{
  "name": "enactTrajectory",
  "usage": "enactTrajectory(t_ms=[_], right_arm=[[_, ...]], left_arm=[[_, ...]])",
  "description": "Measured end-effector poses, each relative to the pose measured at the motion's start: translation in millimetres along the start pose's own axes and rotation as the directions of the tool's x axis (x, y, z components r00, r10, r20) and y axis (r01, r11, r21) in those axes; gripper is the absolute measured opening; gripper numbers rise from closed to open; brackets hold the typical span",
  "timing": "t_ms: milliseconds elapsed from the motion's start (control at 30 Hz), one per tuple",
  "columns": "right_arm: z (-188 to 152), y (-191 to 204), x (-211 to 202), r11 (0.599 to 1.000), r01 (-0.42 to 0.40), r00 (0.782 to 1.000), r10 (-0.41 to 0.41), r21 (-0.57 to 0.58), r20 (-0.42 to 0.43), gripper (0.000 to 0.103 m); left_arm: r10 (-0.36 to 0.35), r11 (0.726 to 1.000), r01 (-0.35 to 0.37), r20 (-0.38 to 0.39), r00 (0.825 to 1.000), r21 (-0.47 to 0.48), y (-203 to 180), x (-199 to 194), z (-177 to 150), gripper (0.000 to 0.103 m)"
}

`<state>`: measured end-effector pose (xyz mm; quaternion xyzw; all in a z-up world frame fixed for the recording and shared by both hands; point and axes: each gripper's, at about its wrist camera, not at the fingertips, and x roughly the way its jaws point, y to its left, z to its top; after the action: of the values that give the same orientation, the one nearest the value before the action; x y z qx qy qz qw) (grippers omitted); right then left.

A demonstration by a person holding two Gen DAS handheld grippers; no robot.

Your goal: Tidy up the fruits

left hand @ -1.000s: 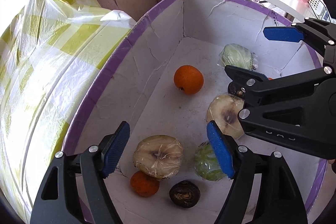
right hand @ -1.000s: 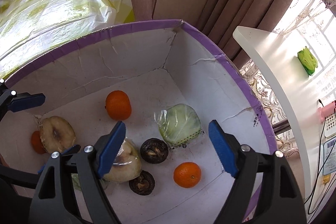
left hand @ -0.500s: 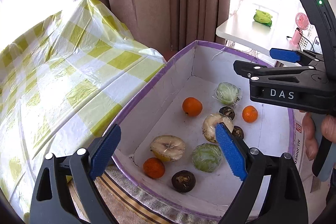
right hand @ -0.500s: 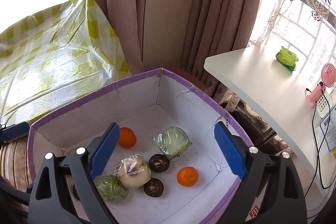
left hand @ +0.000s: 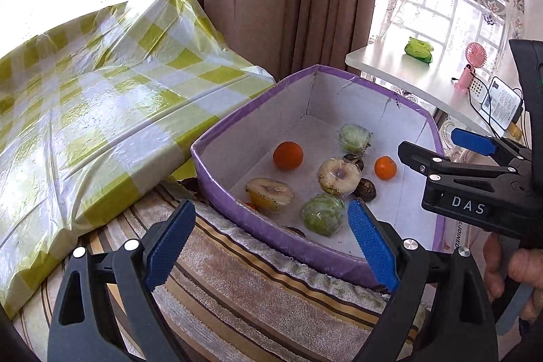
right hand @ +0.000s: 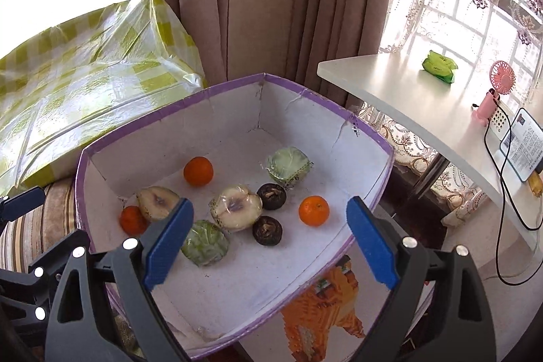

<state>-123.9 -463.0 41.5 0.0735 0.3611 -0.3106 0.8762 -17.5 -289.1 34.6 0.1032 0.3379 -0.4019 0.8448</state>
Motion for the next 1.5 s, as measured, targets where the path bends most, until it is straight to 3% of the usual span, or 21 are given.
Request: enactTrajectory(t_ms=[567,800,867,1300,1500], right_arm=[[-1,0,9,1.000,-0.008,1.000,0.008,0.009,-0.009,0.092],[1,1,10,1.000,-0.010,1.000,0.010,0.004,-0.011,0.092],[1,1,9,1.000,-0.011,1.000,0.011,0.006,-0.009,0.092],[2,0,10,1.000,-0.012,1.000,0.012,0.007,-0.007,0.092],[2,0,11,1.000,-0.013,1.000,0.013,0.006,-0.009,0.092]], left_arm=[[-0.032,0.998,0.028,-0.071,0.997,-0.055,7,12,-2,0.089],[0.055,0.998,-0.054,-0.056,0.997,0.025,-12,8,-1,0.090],[0.125,0.992,-0.124,-0.049,0.991,0.030,-12,6,0,0.097],[0.010,1.000,-0.011,-0.062,0.998,-0.009,-8,4,1,0.099],[0.001,1.000,-0.001,-0.061,0.998,0.001,-11,4,1,0.099]])
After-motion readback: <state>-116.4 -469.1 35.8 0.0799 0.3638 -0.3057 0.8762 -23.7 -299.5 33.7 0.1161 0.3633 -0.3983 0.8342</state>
